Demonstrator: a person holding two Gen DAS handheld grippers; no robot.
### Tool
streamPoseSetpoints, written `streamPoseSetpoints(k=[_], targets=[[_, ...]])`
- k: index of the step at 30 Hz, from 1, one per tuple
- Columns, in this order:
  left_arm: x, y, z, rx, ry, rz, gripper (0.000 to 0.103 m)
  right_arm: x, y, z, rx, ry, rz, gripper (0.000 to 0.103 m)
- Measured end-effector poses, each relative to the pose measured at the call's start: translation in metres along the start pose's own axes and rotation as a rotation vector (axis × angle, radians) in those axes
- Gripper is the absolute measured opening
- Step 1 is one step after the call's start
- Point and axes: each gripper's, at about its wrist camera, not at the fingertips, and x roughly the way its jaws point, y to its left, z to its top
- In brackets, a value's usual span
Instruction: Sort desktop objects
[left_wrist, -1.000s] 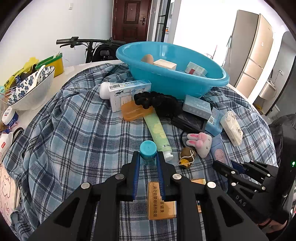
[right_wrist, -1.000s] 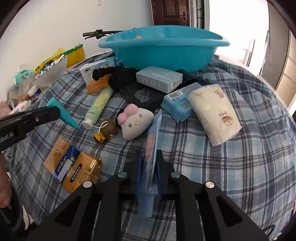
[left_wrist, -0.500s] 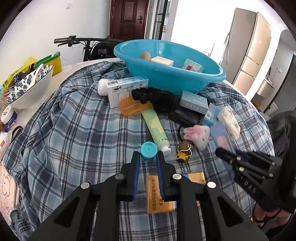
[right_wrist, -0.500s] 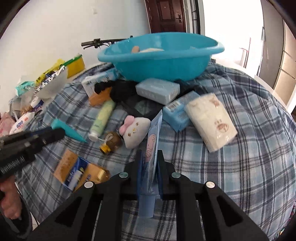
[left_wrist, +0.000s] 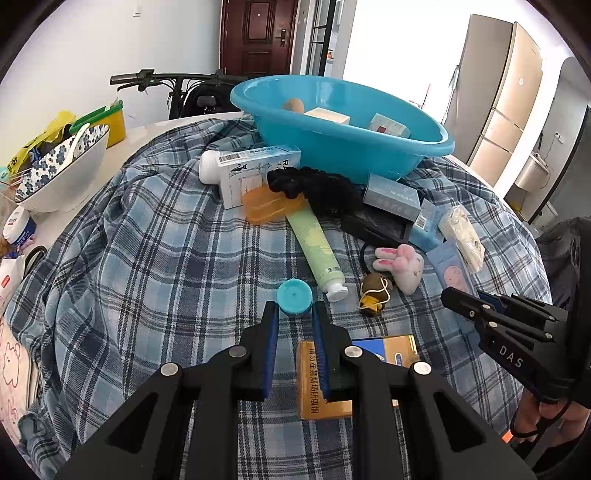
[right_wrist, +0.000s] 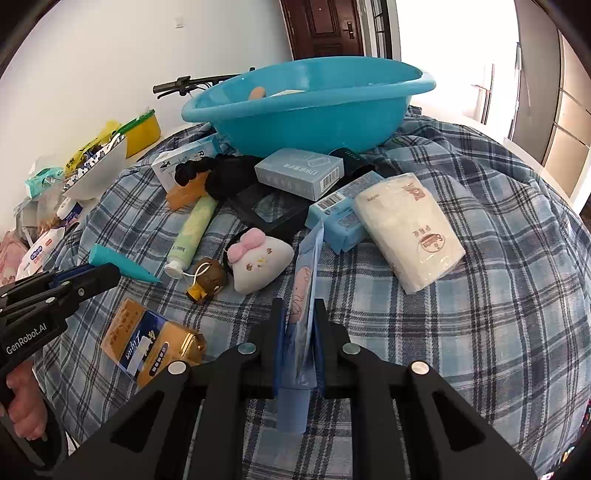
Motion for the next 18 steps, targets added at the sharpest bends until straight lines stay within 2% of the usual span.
streamPoseSetpoints(k=[18], targets=[[0.0071, 0.0017, -0.0013, -0.012, 0.026, -0.004, 0.02, 0.003, 0.0017, -0.0049, -0.007, 0.028, 0.02, 0.013]])
